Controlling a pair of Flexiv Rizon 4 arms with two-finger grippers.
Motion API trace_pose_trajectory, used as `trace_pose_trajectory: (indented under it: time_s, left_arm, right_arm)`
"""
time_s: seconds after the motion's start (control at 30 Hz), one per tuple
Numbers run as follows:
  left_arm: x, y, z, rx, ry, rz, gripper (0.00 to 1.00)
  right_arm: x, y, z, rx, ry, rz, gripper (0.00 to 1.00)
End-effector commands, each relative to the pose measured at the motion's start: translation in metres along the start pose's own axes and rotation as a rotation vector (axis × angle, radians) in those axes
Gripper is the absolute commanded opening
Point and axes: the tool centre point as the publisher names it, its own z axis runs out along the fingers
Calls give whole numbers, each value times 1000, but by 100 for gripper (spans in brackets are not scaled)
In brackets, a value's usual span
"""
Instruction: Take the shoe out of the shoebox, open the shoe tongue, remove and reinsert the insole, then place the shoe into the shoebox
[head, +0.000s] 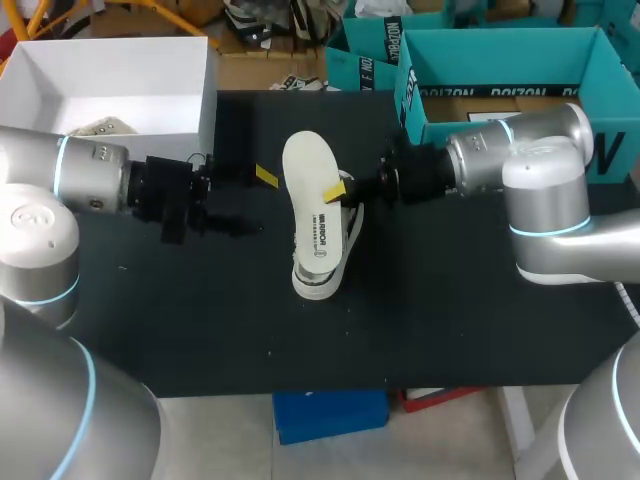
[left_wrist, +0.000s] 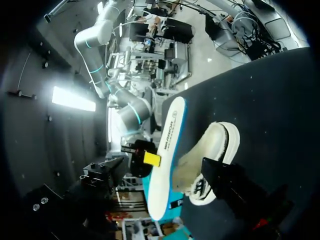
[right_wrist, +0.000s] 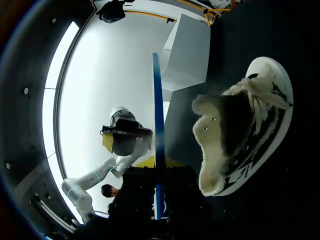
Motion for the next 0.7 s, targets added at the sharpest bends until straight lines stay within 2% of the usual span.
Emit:
trace_pose_trajectory:
  time_s: [0.03,0.27,0.5,0.7]
  left_arm:
    - [10,-5,3,-19,-34,-1,100]
    - [21,-1,1,-101,-85,3,100]
    - [19,6,6,-176,-119,3,100]
    - [15,12,15,-200,-148,12,100]
  right_arm:
    - [-1,0,2,-3,-1,0,0]
    - [-1,0,2,-3,-1,0,0]
    - [-1,0,2,-3,-1,0,0]
    - [-1,0,2,-3,-1,0,0]
